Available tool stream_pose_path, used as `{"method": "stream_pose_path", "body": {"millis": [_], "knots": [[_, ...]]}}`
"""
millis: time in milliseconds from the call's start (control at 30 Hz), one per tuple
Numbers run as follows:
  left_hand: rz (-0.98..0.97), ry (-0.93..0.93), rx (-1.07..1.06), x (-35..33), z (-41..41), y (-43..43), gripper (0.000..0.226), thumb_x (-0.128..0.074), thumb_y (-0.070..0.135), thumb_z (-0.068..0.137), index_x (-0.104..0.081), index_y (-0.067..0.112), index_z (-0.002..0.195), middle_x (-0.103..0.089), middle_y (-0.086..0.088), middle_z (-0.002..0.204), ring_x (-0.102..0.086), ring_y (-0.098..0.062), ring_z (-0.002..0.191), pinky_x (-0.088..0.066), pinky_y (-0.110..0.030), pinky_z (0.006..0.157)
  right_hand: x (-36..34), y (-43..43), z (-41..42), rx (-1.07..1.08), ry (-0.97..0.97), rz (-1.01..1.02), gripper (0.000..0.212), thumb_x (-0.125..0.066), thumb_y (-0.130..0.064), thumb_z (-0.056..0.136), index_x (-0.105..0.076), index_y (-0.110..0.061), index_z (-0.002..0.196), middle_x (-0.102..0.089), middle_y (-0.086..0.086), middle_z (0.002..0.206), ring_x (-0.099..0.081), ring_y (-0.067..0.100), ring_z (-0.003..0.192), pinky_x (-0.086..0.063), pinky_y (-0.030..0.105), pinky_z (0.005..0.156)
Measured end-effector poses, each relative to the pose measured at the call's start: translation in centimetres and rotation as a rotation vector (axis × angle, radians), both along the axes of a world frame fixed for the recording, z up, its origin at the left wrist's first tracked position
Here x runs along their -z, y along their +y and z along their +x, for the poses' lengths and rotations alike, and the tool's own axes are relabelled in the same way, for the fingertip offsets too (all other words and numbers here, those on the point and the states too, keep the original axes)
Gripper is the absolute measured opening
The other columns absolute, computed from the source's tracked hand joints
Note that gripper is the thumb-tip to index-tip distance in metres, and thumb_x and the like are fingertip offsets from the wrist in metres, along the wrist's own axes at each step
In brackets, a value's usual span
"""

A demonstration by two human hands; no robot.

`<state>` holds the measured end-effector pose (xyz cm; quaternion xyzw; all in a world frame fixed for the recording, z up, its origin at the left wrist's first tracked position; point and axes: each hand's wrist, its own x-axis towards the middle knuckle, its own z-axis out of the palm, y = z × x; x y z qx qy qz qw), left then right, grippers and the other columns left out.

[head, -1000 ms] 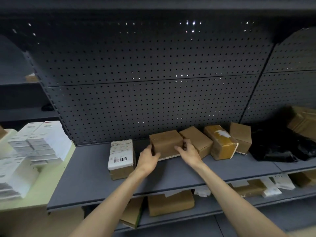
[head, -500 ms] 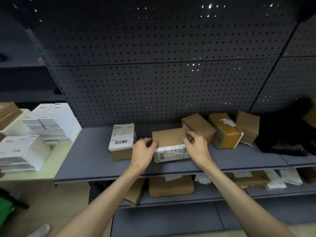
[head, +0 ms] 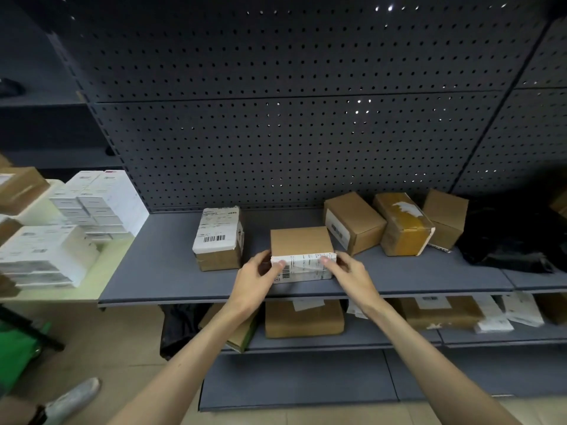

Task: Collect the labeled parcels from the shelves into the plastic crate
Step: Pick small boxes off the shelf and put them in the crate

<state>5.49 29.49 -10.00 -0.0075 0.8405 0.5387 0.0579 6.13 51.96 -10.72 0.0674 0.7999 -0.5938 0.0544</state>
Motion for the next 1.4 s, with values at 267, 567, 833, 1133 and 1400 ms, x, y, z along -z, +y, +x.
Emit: {"method": "stream_pose_path", "body": {"millis": [267,567,833,1133,1400], "knots": [[-0.007,0.074,0.087,-0.6,-1.1,-0.6,0.080,-0.065,0.050,0.093,-0.021,0.040,0.159,-0.036,0.010,0.159,-0.046,-0.011,0.138,-0.050,-0.039,0.106,-1.2,0.5,-0.8,0.027,0.148,0.022,0.033,-0.071,-0.027,0.090,-0.066,-0.028,0.123,-0.069,-0.011,0.114,-0.064,-0.004,0.100,-0.048,0.006,0.079],[0.094,0.054,-0.057,-2.1,-2.2,1.2,0.044,-0.059,0.039,0.100,-0.051,0.016,0.136,-0.074,-0.002,0.096,-0.071,-0.013,0.073,-0.052,-0.018,0.055,-2.1,-1.2,-2.2,0.148,0.146,-0.091,0.049,-0.069,-0.014,0.092,-0.049,-0.015,0.137,-0.067,-0.007,0.113,-0.062,0.000,0.098,-0.047,0.006,0.071],[-0.081,0.079,-0.020,-2.2,-2.7,0.6,0.043,-0.059,0.046,0.098,-0.051,0.016,0.128,-0.063,0.004,0.113,-0.056,0.006,0.089,-0.043,-0.005,0.060,-0.6,-3.8,-2.5,0.184,0.085,-0.233,0.054,-0.069,-0.007,0.090,-0.047,-0.011,0.139,-0.064,0.002,0.129,-0.061,0.015,0.119,-0.047,0.033,0.104],[0.100,-0.001,0.068,-0.3,-1.8,0.4,0.057,-0.056,0.049,0.099,-0.041,0.030,0.151,-0.054,0.014,0.141,-0.047,-0.007,0.131,-0.037,-0.029,0.107,-0.7,-4.9,-2.4,0.035,0.096,-0.169,0.054,-0.064,-0.018,0.096,-0.041,-0.021,0.144,-0.059,-0.008,0.129,-0.052,0.005,0.124,-0.043,0.011,0.093],[0.236,-0.075,0.039,-0.4,-2.6,0.7,0.076,-0.054,0.073,0.083,-0.043,0.036,0.149,-0.060,0.014,0.139,-0.053,-0.009,0.130,-0.041,-0.047,0.114,-1.2,-4.3,-2.4,0.002,0.047,-0.182,0.050,-0.061,-0.017,0.097,-0.042,-0.010,0.144,-0.054,0.003,0.140,-0.051,-0.009,0.109,-0.041,0.004,0.084]]}}
